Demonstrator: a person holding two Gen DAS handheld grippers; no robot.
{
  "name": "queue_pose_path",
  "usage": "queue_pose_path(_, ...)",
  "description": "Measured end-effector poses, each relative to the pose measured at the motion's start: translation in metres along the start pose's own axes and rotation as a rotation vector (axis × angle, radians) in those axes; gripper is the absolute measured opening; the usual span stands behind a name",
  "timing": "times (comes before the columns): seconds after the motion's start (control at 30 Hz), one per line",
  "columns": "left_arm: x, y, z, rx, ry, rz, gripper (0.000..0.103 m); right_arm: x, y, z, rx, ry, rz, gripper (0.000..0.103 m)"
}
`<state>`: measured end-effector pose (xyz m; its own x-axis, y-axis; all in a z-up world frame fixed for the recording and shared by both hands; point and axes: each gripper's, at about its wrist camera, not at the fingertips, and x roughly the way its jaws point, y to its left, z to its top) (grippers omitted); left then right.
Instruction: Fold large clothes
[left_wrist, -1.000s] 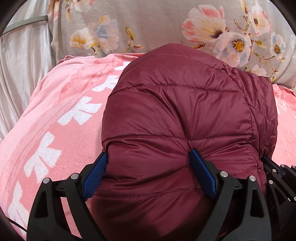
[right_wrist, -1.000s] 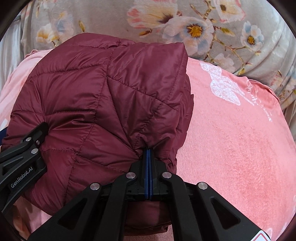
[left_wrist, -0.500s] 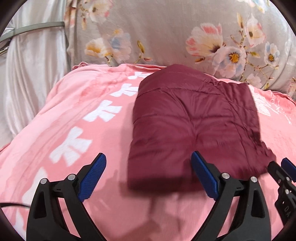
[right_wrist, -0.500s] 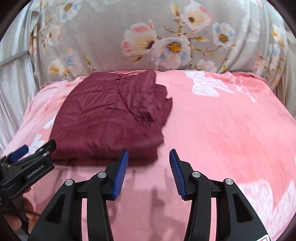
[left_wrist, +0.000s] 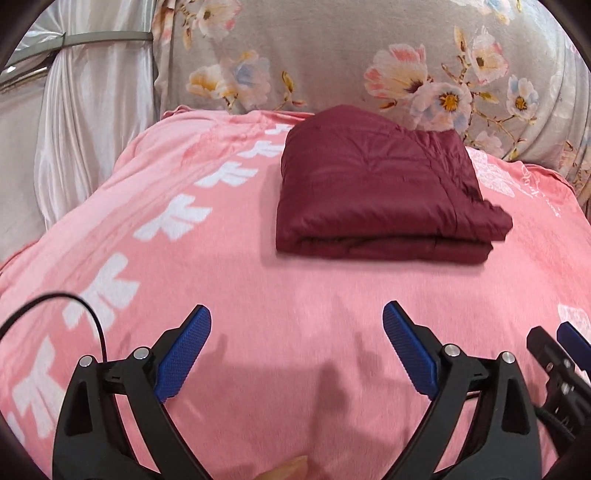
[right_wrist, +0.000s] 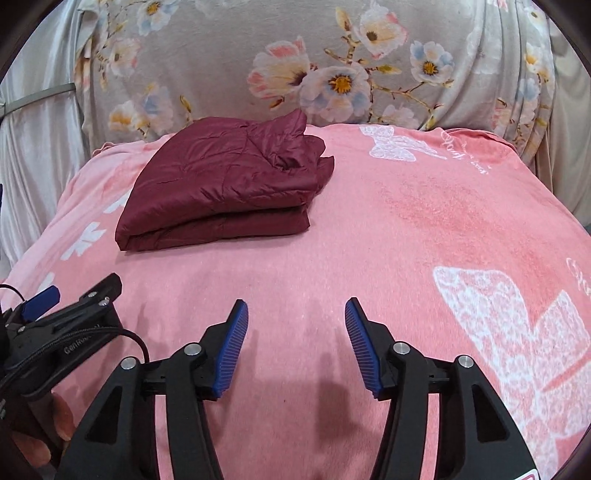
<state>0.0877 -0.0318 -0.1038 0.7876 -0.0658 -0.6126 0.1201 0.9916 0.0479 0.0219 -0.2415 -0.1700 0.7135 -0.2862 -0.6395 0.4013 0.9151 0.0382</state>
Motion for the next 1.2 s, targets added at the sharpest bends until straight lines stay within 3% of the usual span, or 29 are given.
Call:
queue_pose_path(0.2,-0.003,0.001,-0.007,-0.01,-0.011,0.006,0.092,0.002,0.001,-0.002,-0.005,-0.003,-0.04,0.057)
queue_pose_path(0.33,0.0,0.003,-0.008,-0.017,0.006,0.008,0.092,-0.009,-0.002,0.001,0.01,-0.031,-0.022,0.057)
queue_pose_path(0.4,-0.011,0.006,-0.007,-0.027,-0.022,0.018,0.092,-0.023,-0.006,0.003,0.012,-0.052,-0.01,0.056)
queue_pose_path(0.6,-0.09,0.019,0.0,-0.02,-0.104,-0.056,0.092,-0.067,-0.015,0.009,0.011,-0.079,0.034,0.057)
queue_pose_path(0.7,-0.106,0.017,0.002,-0.02,-0.111,-0.065,0.095,-0.067,-0.017,0.007,-0.008,-0.079,0.015,0.057)
queue_pose_path(0.97,-0.06,0.014,-0.003,-0.049,-0.054,-0.019,0.095,-0.026,-0.013,-0.005,-0.027,-0.016,-0.01,0.057)
queue_pose_path(1.2,-0.03,0.004,-0.015,-0.012,-0.035,0.021,0.095,-0.005,-0.008,-0.01,-0.031,0.029,-0.027,0.057)
